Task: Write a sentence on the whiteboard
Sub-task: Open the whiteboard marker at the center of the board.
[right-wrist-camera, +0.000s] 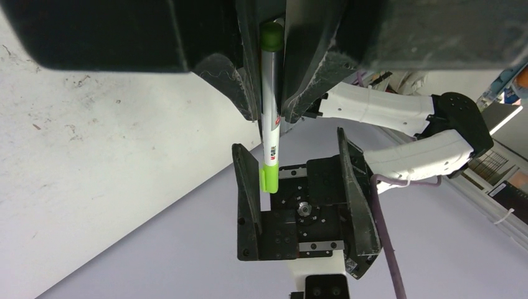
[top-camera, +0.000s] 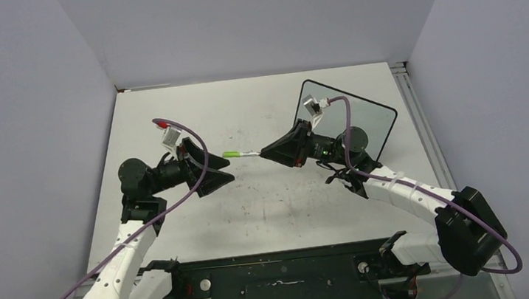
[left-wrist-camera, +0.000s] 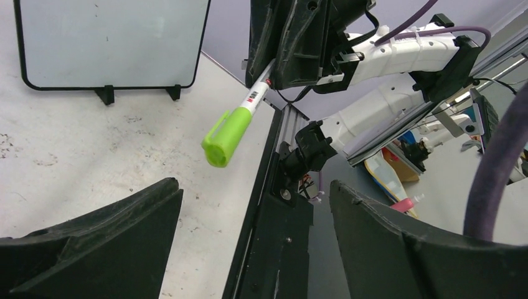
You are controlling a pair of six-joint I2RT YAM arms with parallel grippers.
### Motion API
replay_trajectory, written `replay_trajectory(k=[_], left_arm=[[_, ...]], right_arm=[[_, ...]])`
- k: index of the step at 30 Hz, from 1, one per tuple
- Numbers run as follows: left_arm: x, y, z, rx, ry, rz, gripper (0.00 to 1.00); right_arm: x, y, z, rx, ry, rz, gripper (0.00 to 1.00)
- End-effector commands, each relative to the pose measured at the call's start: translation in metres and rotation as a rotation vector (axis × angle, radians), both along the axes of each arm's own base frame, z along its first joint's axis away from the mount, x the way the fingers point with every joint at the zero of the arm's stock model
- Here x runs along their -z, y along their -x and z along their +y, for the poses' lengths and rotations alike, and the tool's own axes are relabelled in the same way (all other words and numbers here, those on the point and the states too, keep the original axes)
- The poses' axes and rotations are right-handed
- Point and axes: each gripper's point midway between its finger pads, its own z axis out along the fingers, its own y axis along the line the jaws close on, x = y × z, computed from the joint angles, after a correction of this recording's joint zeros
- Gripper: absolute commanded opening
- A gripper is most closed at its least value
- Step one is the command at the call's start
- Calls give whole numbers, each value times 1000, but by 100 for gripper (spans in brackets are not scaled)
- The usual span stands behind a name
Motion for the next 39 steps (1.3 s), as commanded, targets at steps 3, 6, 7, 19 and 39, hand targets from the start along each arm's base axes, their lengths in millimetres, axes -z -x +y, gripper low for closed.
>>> replay_trajectory(k=[3,6,7,19,39], left_arm=[[-15,4,-3,36,12,-57,78],[-15,4,-3,35,13,-56,74],[-15,4,-3,34,13,-56,73],[-17,2,0,23,15,-59,60],[-17,-1,2,8,11,-60,0]], right_arm=[[-28,11,9,-45,-20,-134,5],[-24,10,13,-49,7,-138,5],[-23,11,15,-53,14,-143,5],[-11,16,19,-77,66,-144,5],[-12,19,16,-77,76,-153,5]])
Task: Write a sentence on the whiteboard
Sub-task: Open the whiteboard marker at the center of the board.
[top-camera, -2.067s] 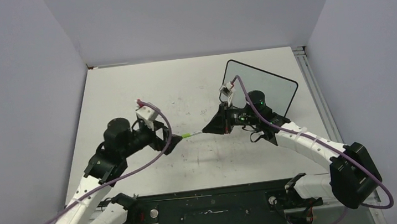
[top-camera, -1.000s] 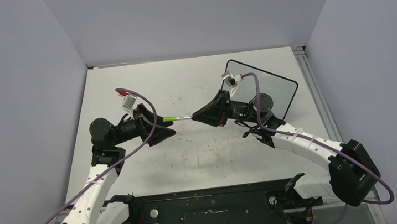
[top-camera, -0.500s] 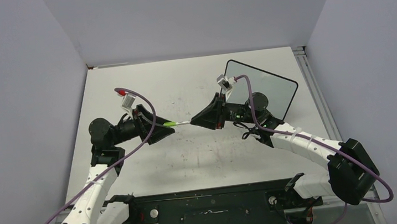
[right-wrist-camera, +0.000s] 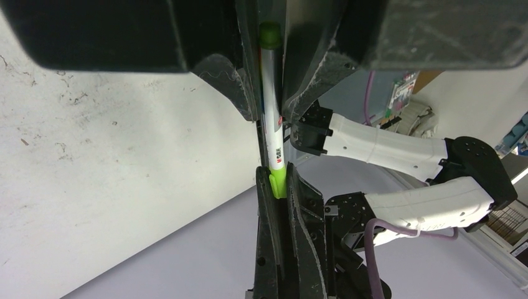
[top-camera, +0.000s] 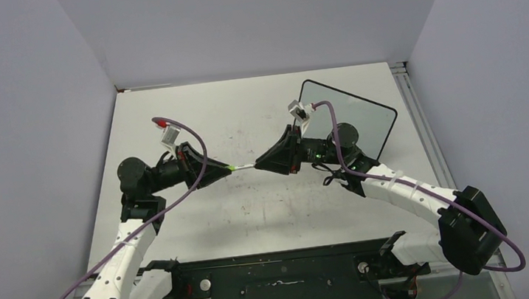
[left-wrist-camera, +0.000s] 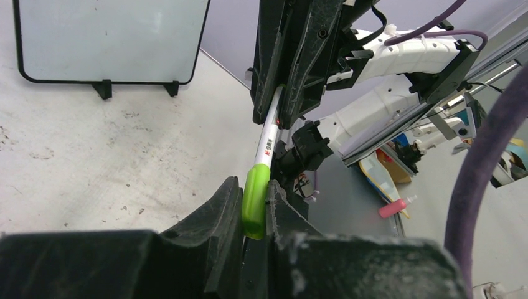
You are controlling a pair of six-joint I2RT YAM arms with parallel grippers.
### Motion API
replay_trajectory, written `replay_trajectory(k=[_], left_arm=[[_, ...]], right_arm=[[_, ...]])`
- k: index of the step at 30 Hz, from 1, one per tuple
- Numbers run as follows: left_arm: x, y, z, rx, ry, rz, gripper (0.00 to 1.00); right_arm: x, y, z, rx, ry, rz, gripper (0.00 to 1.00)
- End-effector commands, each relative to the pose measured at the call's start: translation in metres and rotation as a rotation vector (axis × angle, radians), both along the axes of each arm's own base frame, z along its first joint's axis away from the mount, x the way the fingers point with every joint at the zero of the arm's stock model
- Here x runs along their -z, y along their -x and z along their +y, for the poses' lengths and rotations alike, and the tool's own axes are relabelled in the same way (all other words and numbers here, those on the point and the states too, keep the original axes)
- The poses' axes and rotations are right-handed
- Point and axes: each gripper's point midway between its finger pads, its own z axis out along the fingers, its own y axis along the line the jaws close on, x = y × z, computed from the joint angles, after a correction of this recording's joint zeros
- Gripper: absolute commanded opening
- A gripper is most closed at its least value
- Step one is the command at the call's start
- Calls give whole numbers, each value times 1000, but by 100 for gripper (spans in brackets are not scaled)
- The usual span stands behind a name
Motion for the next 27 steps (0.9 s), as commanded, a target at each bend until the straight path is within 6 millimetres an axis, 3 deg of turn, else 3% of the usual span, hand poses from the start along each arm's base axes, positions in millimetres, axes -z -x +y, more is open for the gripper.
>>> replay_trajectory(k=[1,7,15,22,27], left_arm=[[-20,2,0,1,8,-101,0],[-22,6,1,7,9,-119,0],[-26,8,3,0,12,-147,0],[-29,7,7,-18,15,-161,0],[-30,5,10,-33,14,-167,0]], right_arm=[[-28,1,-2,17,-53,-91,5],[-47,6,-11,25,-135,-112,5],[-55,5,-29,11,-211,-80,5],[-53,1,-40,40,-202,-75,5],[-42,-12,-51,127,-103,-93,5]])
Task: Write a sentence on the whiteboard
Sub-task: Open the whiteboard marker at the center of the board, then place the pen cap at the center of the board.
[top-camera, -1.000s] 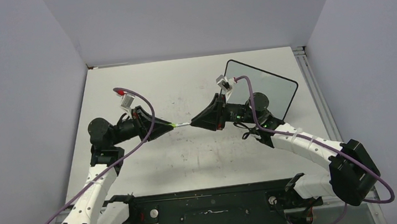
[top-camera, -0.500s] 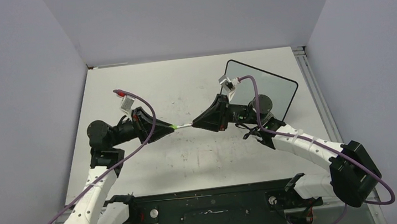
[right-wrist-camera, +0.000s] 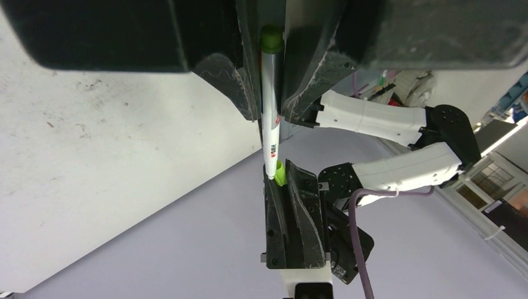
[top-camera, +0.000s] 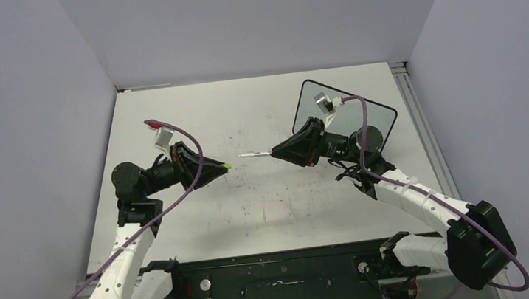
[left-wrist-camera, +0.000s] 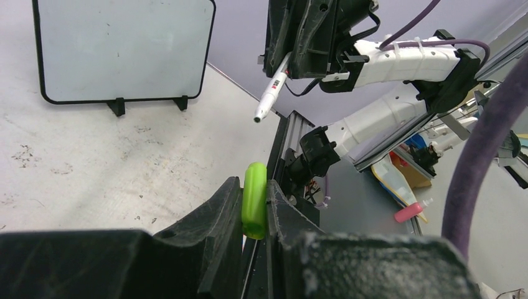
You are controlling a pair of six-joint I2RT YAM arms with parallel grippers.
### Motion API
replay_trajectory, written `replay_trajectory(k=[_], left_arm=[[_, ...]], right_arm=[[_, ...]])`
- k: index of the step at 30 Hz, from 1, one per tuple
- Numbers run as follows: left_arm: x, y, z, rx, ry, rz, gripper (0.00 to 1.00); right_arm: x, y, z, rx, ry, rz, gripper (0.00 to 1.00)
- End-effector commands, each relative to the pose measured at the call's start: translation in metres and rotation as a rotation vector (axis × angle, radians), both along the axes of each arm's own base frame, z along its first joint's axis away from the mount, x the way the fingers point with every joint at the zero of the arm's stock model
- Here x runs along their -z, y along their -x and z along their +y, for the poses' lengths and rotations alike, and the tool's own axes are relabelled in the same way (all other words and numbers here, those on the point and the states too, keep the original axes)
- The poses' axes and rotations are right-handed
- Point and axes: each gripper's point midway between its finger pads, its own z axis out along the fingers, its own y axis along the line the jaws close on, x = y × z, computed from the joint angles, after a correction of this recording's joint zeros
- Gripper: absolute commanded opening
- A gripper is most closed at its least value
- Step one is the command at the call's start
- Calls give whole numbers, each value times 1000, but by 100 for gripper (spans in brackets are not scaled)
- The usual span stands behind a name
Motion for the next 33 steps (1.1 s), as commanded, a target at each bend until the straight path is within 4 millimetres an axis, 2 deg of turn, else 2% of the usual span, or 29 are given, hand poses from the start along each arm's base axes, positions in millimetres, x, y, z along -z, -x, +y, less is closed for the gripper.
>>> replay_trajectory(k=[1,3,4,6,9,12,17,20,25,33], left_arm=[[-18,1,4,-19,4,-96,0],[-12,-5,6,-51,-16,-101,0],[-3,-12,8,-85,-52,-79,0],[23,-31,16,-220,-193,-44,0],[62,-44,19,-369,-434,-9,0],[89,-33,2,-326,-545,37,0],[125,2,-47,-108,-583,156,0],[141,16,-64,-4,-606,200,0],[175,20,-74,58,-666,322,0],[233,18,-64,39,-870,480,0]], right_arm=[[-16,-5,-16,99,48,-124,5],[-13,-14,-24,181,114,-140,5],[-13,-19,-28,229,142,-148,5],[-13,-31,-40,341,184,-153,5],[-12,-47,-57,492,219,-158,5],[-13,-54,-65,571,238,-167,5],[-22,-54,-72,627,221,-182,5],[-25,-53,-80,673,221,-187,5],[-28,-53,-98,762,212,-180,5],[-28,-56,-115,854,222,-162,5]])
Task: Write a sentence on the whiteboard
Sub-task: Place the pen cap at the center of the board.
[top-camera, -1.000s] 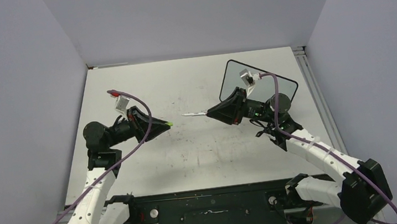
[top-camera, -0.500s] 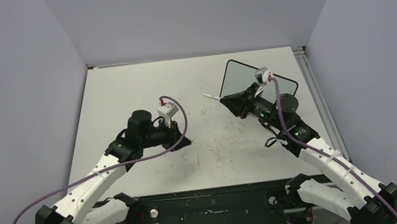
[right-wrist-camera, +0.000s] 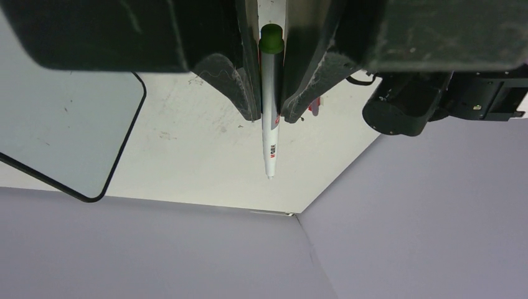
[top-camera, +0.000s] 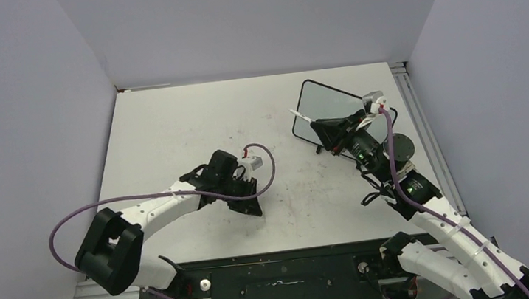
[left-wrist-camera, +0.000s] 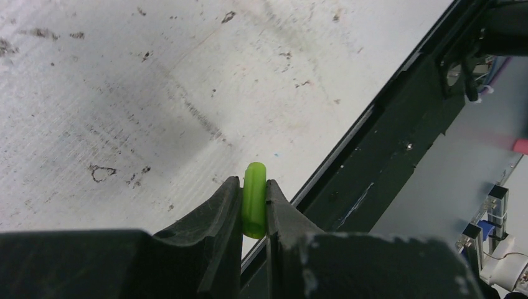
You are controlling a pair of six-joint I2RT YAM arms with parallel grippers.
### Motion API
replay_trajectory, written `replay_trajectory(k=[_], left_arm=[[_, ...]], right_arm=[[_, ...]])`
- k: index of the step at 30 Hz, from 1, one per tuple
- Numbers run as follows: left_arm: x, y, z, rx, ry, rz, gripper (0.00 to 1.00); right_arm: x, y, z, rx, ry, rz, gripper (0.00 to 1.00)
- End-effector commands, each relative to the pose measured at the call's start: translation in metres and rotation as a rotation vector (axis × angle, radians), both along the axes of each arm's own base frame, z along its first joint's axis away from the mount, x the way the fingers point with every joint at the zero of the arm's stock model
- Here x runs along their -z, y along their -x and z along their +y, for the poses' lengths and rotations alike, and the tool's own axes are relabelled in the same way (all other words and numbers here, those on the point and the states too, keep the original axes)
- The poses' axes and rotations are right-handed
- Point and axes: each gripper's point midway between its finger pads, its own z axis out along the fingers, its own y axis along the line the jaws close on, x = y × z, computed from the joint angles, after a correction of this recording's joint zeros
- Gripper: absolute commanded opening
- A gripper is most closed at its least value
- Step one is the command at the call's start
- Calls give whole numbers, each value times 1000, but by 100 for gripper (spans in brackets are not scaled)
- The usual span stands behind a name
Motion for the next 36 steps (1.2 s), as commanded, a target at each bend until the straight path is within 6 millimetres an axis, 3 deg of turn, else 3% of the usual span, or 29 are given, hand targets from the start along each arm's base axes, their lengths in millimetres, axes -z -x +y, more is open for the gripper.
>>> replay_trajectory(k=[1,11,18,29,33,36], left_arm=[[9,-6,0,-5,-69,19,0],[47,-4,18,0,-246,97,7],[54,-5,22,-5,-282,105,22],[45,-17,29,-29,-307,17,53],[28,-30,30,-61,-293,-74,62],[2,-47,19,-132,-221,-171,65]], right_arm=[[-8,-4,-15,90,-4,-24,5],[-1,-8,-26,155,19,-2,5],[-2,-8,-30,171,36,-5,5],[-5,-5,-32,173,47,-14,5],[-12,-4,-33,177,52,-28,5],[-19,-5,-37,194,52,-44,5]])
